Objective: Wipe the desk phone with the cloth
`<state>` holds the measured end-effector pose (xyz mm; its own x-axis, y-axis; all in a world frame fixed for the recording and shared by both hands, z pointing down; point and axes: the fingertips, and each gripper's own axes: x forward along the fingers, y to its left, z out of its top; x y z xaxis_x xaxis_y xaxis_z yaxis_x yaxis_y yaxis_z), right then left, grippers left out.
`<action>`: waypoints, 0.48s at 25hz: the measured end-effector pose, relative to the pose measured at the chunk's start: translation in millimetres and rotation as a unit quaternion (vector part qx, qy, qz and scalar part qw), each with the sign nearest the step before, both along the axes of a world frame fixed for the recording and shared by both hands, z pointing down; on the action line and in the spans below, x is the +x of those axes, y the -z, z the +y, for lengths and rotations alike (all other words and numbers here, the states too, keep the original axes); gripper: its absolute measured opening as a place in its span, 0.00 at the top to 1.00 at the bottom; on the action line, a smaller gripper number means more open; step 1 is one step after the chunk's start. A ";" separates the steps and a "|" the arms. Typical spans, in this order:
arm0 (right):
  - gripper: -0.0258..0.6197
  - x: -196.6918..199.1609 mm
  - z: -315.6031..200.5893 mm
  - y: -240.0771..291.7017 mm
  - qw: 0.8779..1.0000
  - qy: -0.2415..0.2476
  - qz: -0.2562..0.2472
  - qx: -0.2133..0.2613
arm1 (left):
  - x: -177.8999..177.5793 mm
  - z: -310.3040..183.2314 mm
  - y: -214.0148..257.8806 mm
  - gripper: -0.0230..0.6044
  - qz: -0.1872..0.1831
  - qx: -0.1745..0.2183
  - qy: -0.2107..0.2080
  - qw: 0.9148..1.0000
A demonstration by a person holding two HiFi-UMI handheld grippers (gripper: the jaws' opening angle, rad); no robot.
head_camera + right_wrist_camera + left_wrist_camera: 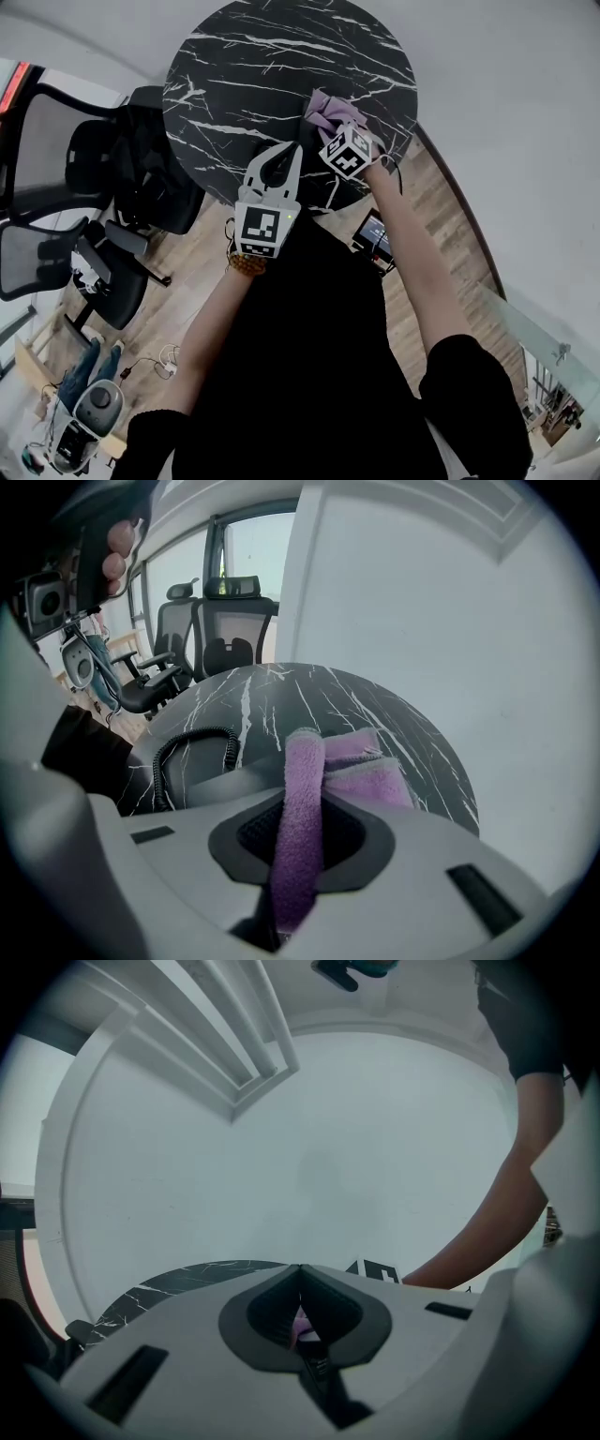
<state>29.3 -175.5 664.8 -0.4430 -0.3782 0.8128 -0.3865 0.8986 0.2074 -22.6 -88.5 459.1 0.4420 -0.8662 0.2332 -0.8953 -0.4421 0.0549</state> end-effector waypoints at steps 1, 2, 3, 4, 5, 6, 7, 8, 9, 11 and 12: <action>0.87 -0.2 1.4 -0.1 1.000 0.001 0.000 -0.002 | 0.1 0.2 -0.3 0.94 0.000 0.000 0.000 1.000; 0.87 -0.4 2.3 -0.4 1.000 0.002 0.001 -0.003 | 0.2 0.1 -0.6 0.94 0.000 -0.001 -0.001 1.000; 0.87 -0.3 3.2 -1.1 1.000 0.002 0.002 -0.004 | 0.5 0.0 -1.0 0.94 0.000 -0.001 -0.001 1.000; 0.87 -0.3 4.4 -2.1 1.000 0.002 0.002 -0.006 | 1.0 0.0 -1.4 0.94 0.000 -0.001 -0.002 1.000; 0.87 -0.3 5.9 -3.2 1.000 0.002 0.001 -0.008 | 1.5 0.0 -1.7 0.94 -0.001 -0.001 -0.003 1.000; 0.87 -0.2 7.6 -4.5 1.000 0.002 0.001 -0.009 | 2.1 0.1 -1.9 0.94 -0.001 -0.001 -0.003 1.000; 0.87 -0.1 9.2 -5.5 1.000 0.002 0.000 -0.011 | 2.5 0.1 -2.2 0.94 -0.002 -0.001 -0.003 1.000; 0.87 -0.1 10.8 -6.3 1.000 0.003 -0.001 -0.012 | 2.8 0.1 -2.6 0.94 -0.002 -0.002 -0.003 1.000; 0.87 -0.2 12.4 -6.8 1.000 0.003 -0.001 -0.014 | 3.1 0.2 -3.2 0.94 -0.002 -0.003 -0.004 1.000; 0.87 -0.4 15.7 -7.7 1.000 0.001 -0.003 -0.018 | 3.6 0.8 -4.5 0.94 -0.002 -0.005 -0.005 1.000; 0.87 -0.5 17.2 -8.1 1.000 0.001 -0.003 -0.019 | 3.9 1.2 -5.0 0.94 -0.002 -0.005 -0.006 1.000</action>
<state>28.8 -158.4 672.9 -0.4487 -0.3460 0.8240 -0.3867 0.9064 0.1700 -18.8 -87.3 464.1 0.4510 -0.8583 0.2445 -0.8903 -0.4519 0.0561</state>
